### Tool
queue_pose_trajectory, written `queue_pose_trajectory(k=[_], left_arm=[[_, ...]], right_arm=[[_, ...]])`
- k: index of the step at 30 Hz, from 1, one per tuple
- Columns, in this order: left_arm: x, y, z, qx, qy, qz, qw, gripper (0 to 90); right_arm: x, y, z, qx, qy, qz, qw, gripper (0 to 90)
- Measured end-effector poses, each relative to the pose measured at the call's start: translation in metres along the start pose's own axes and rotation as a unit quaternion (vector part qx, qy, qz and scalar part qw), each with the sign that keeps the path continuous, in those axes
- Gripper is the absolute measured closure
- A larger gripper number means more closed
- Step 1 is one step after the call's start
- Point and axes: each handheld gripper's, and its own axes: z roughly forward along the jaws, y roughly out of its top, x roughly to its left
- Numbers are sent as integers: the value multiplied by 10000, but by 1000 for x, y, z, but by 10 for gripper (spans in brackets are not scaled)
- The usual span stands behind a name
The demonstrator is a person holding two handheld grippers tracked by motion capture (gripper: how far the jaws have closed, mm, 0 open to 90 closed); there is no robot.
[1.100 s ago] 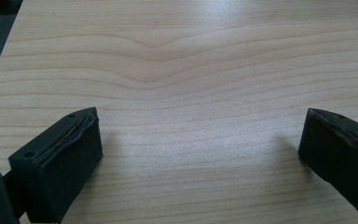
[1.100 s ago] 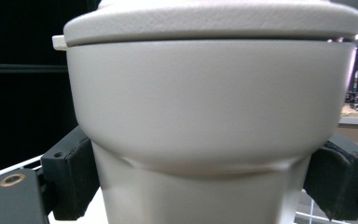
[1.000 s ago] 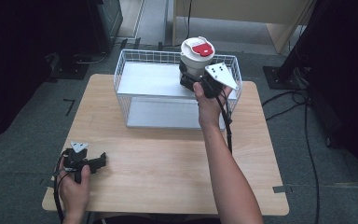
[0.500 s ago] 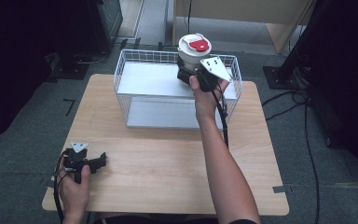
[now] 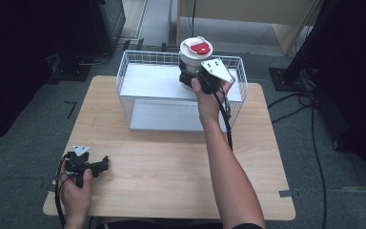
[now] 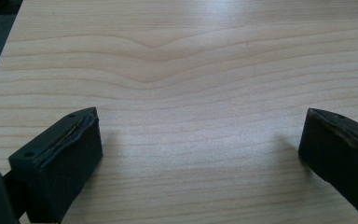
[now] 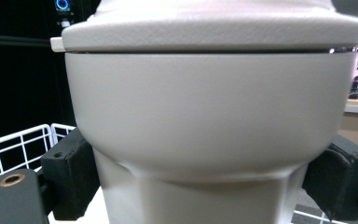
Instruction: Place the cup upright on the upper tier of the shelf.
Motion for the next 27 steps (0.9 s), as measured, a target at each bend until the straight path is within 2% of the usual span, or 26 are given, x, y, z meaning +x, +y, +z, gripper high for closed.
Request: queue_pose_trajectory(k=[6, 13, 17, 27], left_arm=[[0, 0, 0, 0, 0, -1, 10000, 0], [0, 0, 0, -1, 0, -1, 10000, 0], [0, 0, 0, 1, -1, -1, 10000, 0], [0, 0, 0, -5, -1, -5, 10000, 0]], right_arm=[[0, -1, 1, 51, 47, -39, 10000, 113], [-1, 0, 1, 111, 12, 184, 9998, 103], [-2, 1, 0, 190, 98, 248, 9995, 47], [-5, 2, -4, 244, 164, 243, 9993, 22]])
